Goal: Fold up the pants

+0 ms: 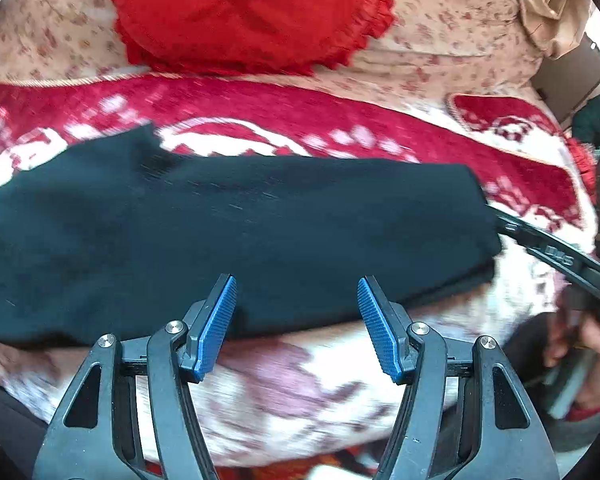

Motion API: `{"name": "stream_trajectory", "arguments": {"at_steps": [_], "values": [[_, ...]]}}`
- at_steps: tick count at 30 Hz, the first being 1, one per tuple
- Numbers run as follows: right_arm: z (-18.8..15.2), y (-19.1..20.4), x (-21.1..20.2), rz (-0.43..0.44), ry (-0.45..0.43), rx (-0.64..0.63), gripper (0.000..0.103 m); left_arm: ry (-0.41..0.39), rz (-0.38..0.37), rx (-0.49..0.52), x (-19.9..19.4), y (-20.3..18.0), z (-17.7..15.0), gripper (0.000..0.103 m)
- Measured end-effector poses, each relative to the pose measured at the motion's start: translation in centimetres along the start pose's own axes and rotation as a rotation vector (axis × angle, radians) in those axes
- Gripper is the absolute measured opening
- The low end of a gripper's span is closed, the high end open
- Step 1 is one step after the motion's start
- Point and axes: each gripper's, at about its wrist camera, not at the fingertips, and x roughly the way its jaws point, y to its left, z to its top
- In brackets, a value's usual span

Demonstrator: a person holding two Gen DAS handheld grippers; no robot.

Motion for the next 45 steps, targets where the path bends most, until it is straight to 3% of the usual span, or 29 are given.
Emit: {"name": "stream_trajectory", "arguments": {"at_steps": [8,13,26,27,28,31,34,41,45], "values": [[0.3,-1.6,-0.2,0.059,-0.002,0.065,0.038,0.131,-0.162,-0.115,2.4,-3.8,-1.3,0.062],[0.6,-2.8,0.1,0.115,-0.006,0.126,0.040,0.139,-0.211,-0.213,3.3,-4.8,-1.1,0.062],[0.8,-4.9,3.7,0.246,0.058,0.226,0.042,0.112,-0.242,-0.435,5.0,-4.6,0.9,0.069],[0.8,-4.8,3.8,0.258,0.052,0.230,0.042,0.105,-0.239,-0.424,5.0,-4.8,0.9,0.067],[0.7,-4.7,3.9,0.267,0.044,0.221,0.040,0.101,-0.232,-0.406,5.0,-5.0,0.9,0.056],[0.8,-3.9,3.5,0.261,0.028,0.174,0.015,0.103,-0.198,-0.369,5.0,-4.8,0.7,0.031],[0.7,-3.2,1.6,0.296,-0.034,0.165,0.013,0.114,-0.244,-0.377,4.5,-3.5,0.4,0.018],[2.5,2.9,-4.0,0.367,-0.138,0.030,0.012,0.050,-0.291,-0.326,0.1,-2.1,0.2,0.014],[3.3,7.4,-5.2,0.414,-0.149,-0.042,0.012,-0.034,-0.232,-0.310,-3.4,1.1,-0.3,0.014]]}}
